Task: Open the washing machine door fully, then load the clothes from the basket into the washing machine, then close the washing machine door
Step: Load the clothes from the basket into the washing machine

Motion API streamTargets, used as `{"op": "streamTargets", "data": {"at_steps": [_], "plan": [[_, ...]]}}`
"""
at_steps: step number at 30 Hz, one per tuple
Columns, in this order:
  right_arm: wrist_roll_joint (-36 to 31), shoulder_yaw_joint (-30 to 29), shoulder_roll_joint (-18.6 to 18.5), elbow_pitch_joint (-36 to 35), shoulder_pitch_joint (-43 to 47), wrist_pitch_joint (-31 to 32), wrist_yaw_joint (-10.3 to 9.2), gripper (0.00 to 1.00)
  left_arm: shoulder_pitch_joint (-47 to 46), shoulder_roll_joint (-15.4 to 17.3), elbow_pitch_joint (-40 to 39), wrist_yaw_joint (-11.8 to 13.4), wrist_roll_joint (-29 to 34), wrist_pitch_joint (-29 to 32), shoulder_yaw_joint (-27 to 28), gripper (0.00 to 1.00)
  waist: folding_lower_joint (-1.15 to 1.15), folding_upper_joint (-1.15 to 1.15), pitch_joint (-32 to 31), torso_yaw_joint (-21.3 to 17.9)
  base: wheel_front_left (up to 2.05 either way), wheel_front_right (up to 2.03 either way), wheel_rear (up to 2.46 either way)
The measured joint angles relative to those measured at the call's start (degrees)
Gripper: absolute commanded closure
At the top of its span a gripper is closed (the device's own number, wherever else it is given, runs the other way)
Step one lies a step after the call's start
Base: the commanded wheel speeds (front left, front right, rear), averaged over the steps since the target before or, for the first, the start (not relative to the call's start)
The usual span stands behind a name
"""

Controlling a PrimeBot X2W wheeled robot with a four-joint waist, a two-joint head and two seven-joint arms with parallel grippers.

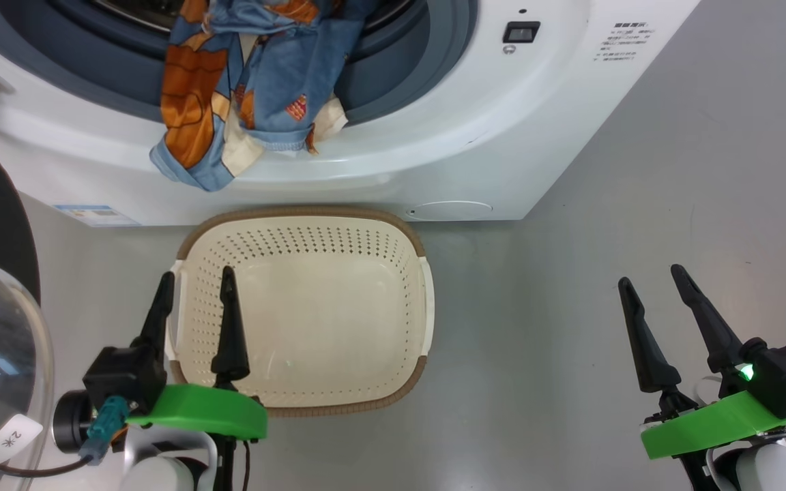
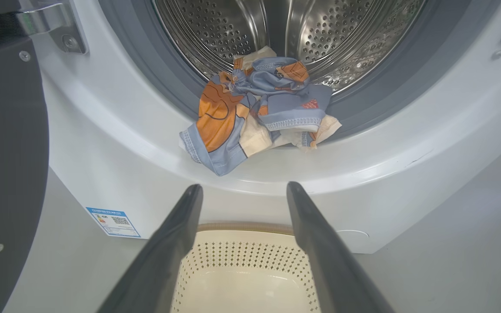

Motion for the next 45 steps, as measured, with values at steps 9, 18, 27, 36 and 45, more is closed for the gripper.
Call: {"op": "streamTargets", "data": {"at_steps": [9,18,27,36,45], "plan": [[0.0,0.8,0.3,0.41,-0.01,0.0,0.0,0.0,-0.13,0.51,1.79,-0.01,-0.55,0.68,0.1,0.0,0.0,0.0,-0.4,-1.27,0.0,0.0,0.0],[0.01,1.03,0.86,0.67,-0.02,0.0,0.0,0.0,-8.06,2.69,6.9,-0.65,-1.61,3.38,1.76,0.0,0.0,0.0,-0.18,-3.8,0.0,0.0,0.0],[0.03,1.23,2.23,0.99,-0.16,0.0,0.0,0.0,-17.69,4.01,15.9,-1.8,-4.64,8.86,3.89,0.0,0.0,0.0,0.77,-6.67,0.0,0.0,0.0],[0.04,1.53,3.19,1.61,-0.18,0.0,0.0,0.0,-26.85,5.72,24.82,-2.14,-6.62,11.67,6.1,0.0,0.01,0.0,1.67,-10.36,0.0,0.0,0.0],[0.05,1.62,3.94,1.63,-0.2,0.0,0.0,0.0,-29.49,6.82,30.99,-2.05,-6.64,12.09,6.25,0.0,0.0,0.0,2.64,-11.79,0.0,0.0,0.0]]}}
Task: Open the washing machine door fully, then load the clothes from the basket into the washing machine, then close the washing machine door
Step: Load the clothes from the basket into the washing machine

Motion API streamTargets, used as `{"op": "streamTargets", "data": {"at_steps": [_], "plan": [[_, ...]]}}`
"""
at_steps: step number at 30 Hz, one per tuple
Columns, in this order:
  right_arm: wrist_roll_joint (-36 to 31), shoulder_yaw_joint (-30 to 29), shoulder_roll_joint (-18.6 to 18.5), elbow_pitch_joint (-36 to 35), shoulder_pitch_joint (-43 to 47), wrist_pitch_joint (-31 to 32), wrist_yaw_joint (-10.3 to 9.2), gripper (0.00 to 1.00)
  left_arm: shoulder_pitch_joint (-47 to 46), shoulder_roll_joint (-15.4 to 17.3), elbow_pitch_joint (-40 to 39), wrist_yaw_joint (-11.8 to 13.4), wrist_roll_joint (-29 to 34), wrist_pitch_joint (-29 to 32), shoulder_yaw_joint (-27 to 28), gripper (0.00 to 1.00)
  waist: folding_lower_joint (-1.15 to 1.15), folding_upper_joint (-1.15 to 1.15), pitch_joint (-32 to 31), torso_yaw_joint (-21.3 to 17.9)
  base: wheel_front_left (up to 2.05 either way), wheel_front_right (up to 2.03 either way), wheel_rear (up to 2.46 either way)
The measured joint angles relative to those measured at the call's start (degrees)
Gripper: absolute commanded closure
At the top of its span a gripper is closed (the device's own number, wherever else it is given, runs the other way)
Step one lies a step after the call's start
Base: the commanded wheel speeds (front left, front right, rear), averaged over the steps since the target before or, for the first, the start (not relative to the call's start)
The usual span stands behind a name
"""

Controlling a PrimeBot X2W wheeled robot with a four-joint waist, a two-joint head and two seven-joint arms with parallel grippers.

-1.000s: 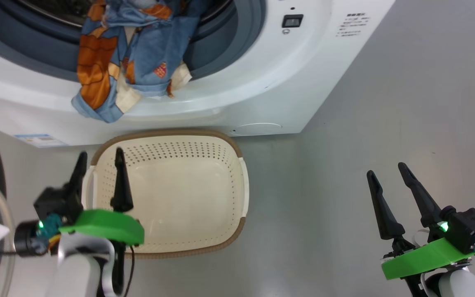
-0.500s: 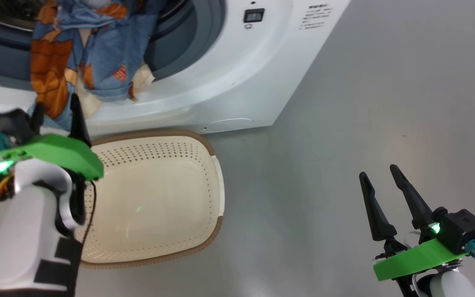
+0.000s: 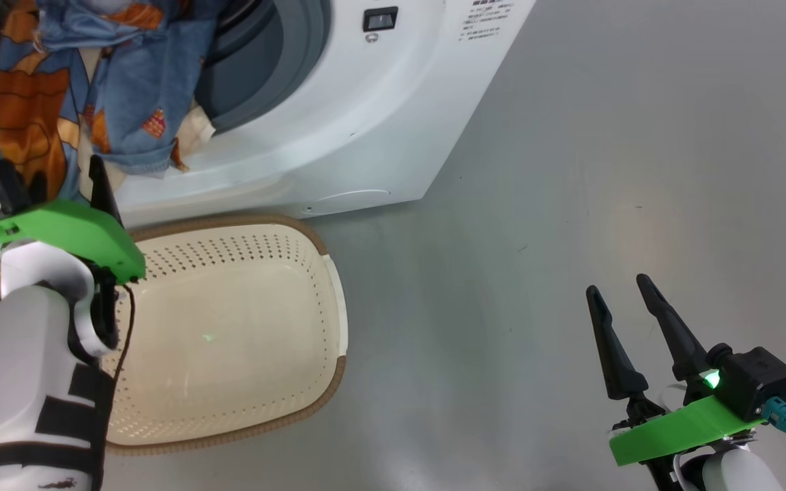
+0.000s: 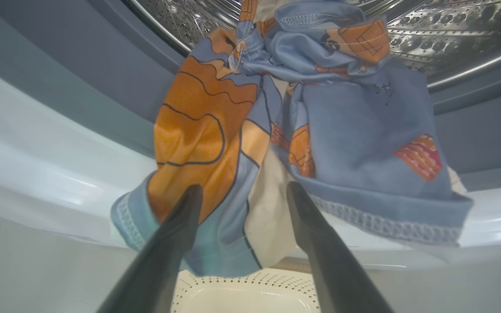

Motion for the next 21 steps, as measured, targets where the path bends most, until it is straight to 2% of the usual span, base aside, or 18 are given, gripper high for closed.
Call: {"op": "streamTargets", "data": {"at_steps": [21], "plan": [[0.4,0.94,0.29,0.2,-1.29,0.01,0.0,0.0,-4.98,-0.05,8.1,-0.59,-1.07,-2.11,-0.29,0.0,0.0,0.0,2.47,-1.52,0.0,0.0,0.0]]}}
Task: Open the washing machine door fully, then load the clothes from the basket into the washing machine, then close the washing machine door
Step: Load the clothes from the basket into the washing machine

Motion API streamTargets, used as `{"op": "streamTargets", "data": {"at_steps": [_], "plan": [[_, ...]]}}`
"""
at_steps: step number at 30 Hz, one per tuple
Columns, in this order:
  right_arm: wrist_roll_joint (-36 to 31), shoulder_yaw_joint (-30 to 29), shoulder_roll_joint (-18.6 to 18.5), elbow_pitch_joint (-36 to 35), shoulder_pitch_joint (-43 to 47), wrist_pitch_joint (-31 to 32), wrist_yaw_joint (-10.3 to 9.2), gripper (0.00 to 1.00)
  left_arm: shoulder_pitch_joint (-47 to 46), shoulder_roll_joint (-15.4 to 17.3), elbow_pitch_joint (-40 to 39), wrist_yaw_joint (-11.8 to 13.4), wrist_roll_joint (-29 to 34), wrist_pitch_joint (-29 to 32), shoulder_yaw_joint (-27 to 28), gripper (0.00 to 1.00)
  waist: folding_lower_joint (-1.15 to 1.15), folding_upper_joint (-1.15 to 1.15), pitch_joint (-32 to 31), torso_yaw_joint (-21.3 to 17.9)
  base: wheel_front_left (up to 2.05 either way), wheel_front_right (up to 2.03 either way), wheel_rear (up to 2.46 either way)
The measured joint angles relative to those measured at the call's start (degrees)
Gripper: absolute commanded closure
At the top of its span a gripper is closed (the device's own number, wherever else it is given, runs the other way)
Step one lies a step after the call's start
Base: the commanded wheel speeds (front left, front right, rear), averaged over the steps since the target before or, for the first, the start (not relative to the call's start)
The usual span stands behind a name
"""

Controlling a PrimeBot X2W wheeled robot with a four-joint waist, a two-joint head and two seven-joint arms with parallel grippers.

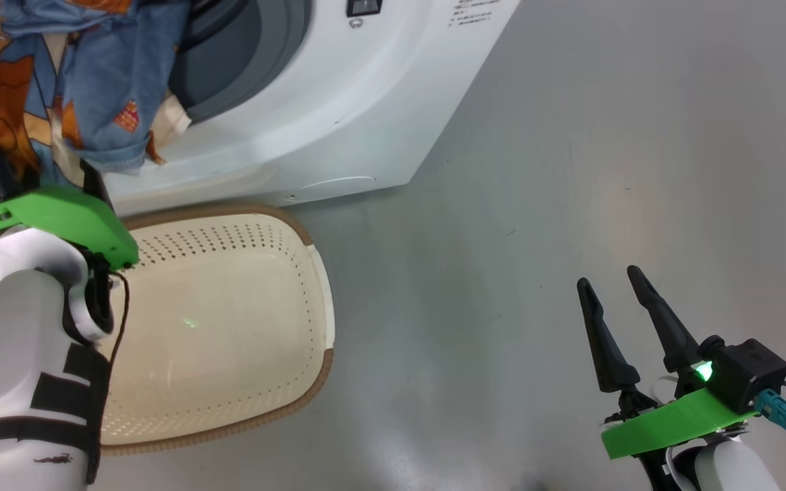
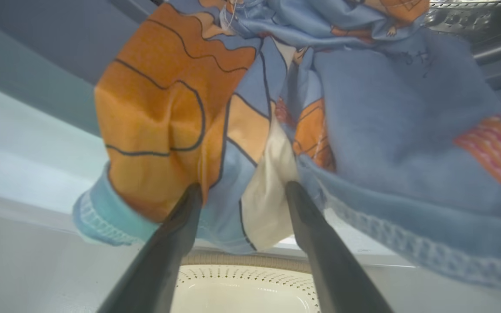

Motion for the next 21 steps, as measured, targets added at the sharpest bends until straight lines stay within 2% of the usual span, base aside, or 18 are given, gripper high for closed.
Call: {"op": "streamTargets", "data": {"at_steps": [19,20,21], "plan": [[0.01,0.45,0.0,0.03,-1.01,-0.01,0.0,0.0,-2.54,-1.02,5.0,0.1,-0.26,-7.36,-0.83,0.0,0.0,0.0,1.97,-1.16,0.0,0.0,0.0],[0.01,0.45,0.0,0.09,-1.01,-0.01,0.0,0.0,-2.54,-1.04,5.17,0.1,-0.26,-8.02,-0.83,0.02,-0.01,0.0,2.05,-1.2,0.0,0.0,0.0],[0.01,0.45,0.0,0.09,-1.01,-0.01,0.0,0.0,-2.54,-1.11,5.32,0.1,-0.26,-8.49,-0.82,0.08,-0.01,0.0,2.11,-1.23,0.0,0.0,0.0]]}}
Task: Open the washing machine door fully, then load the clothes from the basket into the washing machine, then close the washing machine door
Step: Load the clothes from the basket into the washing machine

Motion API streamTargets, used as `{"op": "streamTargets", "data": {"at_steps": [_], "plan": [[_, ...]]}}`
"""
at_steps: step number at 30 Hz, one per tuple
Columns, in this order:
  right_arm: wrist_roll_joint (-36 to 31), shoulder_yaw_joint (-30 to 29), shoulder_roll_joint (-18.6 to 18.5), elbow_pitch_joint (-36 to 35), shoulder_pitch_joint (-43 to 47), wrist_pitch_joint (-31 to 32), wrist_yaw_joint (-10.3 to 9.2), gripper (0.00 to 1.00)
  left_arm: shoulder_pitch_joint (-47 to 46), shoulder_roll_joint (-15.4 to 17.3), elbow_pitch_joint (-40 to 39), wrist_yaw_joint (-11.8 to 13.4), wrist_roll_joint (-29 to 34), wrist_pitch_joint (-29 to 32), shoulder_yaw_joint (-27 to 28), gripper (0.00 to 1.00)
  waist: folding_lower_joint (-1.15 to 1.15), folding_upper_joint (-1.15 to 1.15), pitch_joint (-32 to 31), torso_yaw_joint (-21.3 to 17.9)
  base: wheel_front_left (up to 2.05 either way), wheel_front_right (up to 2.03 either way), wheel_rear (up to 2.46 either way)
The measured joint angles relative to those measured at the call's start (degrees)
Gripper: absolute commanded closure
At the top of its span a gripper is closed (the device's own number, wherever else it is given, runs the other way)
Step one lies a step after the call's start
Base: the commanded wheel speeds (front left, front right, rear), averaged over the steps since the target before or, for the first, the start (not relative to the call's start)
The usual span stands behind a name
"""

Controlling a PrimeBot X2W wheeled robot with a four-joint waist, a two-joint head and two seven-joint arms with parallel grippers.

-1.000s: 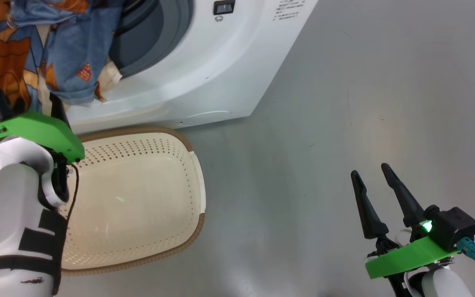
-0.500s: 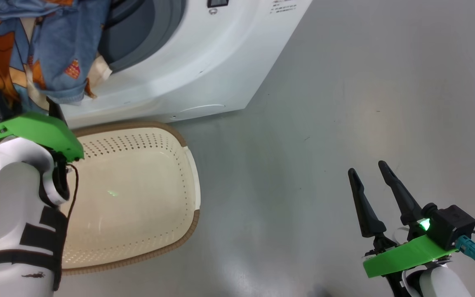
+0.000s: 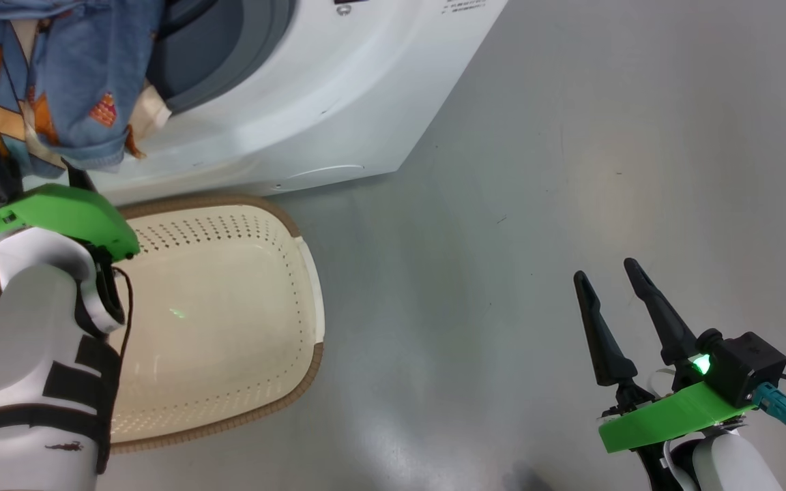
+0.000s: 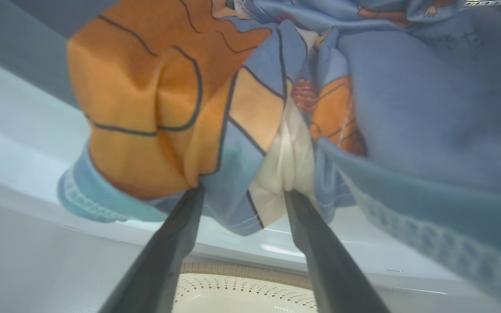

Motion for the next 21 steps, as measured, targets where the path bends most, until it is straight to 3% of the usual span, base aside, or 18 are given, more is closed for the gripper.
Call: {"op": "streamTargets", "data": {"at_steps": [2,4,6,10,11,12,15,16,21], "plan": [[0.0,-0.01,0.0,0.04,0.0,0.0,0.0,0.0,-0.05,-0.16,0.23,0.0,-0.01,-0.69,-0.01,0.27,0.01,0.0,0.03,-0.02,0.0,0.0,0.0],[0.0,-0.02,0.0,0.08,0.0,0.0,0.0,0.0,-0.48,-0.34,0.9,-0.01,-0.01,-1.0,-0.11,0.34,0.01,0.0,-0.02,0.06,0.0,0.0,0.0],[0.0,0.0,0.0,0.08,0.0,0.0,0.0,0.0,-0.63,-0.37,1.22,-0.03,-0.01,-1.07,-0.18,0.51,0.0,0.0,-0.06,0.11,0.0,0.0,0.0],[0.0,0.03,0.01,0.12,0.0,0.0,0.0,0.0,-0.87,-0.36,2.03,-0.08,-0.09,-1.24,-0.22,0.69,0.01,0.0,-0.29,0.41,0.0,0.0,0.0],[0.0,0.03,0.01,0.12,0.0,0.0,0.0,0.0,-0.87,-0.41,2.13,-0.08,-0.09,-1.44,-0.31,0.69,0.01,0.0,-0.34,0.5,0.0,0.0,0.0],[0.0,0.03,0.02,0.12,0.0,0.0,0.0,0.0,-0.87,-0.51,2.16,-0.09,-0.09,-1.47,-0.42,0.79,0.01,0.0,-0.38,0.62,0.0,0.0,0.0],[0.0,0.03,0.02,0.12,0.0,0.0,0.0,0.0,-0.88,-0.71,2.16,-0.57,-0.11,-1.57,-0.63,0.96,0.01,0.0,-0.42,0.95,0.0,0.0,0.0],[0.0,0.03,0.02,0.13,0.0,0.0,0.0,0.0,-0.88,-0.7,2.16,-0.6,-0.13,-1.57,-0.67,1.0,0.01,0.0,-0.43,1.02,0.0,0.0,0.0],[0.0,0.09,0.04,0.35,0.0,0.0,0.0,0.0,-0.97,-0.7,2.14,-1.53,-0.51,-1.57,-1.36,1.0,0.01,0.0,-0.47,1.09,0.0,0.0,0.0]]}}
